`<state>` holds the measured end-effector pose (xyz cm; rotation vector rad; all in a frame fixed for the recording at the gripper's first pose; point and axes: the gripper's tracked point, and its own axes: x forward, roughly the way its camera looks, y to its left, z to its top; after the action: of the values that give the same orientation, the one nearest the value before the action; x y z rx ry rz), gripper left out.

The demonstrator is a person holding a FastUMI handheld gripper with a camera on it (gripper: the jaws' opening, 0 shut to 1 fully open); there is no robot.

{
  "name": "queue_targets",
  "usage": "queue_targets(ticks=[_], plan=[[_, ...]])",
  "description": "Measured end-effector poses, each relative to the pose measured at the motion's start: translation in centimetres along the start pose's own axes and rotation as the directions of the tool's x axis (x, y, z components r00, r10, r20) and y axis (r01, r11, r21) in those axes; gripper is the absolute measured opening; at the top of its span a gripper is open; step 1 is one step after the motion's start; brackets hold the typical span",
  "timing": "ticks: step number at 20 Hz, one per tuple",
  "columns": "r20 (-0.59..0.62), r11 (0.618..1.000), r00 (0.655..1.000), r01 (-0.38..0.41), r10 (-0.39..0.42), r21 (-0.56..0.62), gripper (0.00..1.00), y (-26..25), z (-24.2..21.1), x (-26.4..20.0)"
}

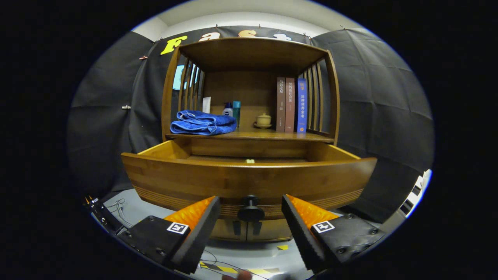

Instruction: Pull open the drawer, take out the items inside it, and place them on the countertop above the cabinet.

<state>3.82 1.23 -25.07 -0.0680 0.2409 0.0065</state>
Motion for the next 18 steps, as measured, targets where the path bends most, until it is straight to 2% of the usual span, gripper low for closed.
queue_targets(ticks=[3, 6, 12, 18], plan=[[-0.059, 0.997, 0.996, 0.068, -0.071, -0.045, 0.98, -1.8, 3.1, -1.2], [-0.234, 0.995, 0.968, 0.082, -0.091, -0.051, 0.98, -2.2, 4.2, -0.5], [-0.41, 0.996, 0.908, 0.081, -0.086, -0.03, 0.97, -1.2, 5.8, 5.3], [-0.554, 0.999, 0.833, 0.027, -0.007, 0.028, 0.97, 0.8, 3.3, 11.9]])
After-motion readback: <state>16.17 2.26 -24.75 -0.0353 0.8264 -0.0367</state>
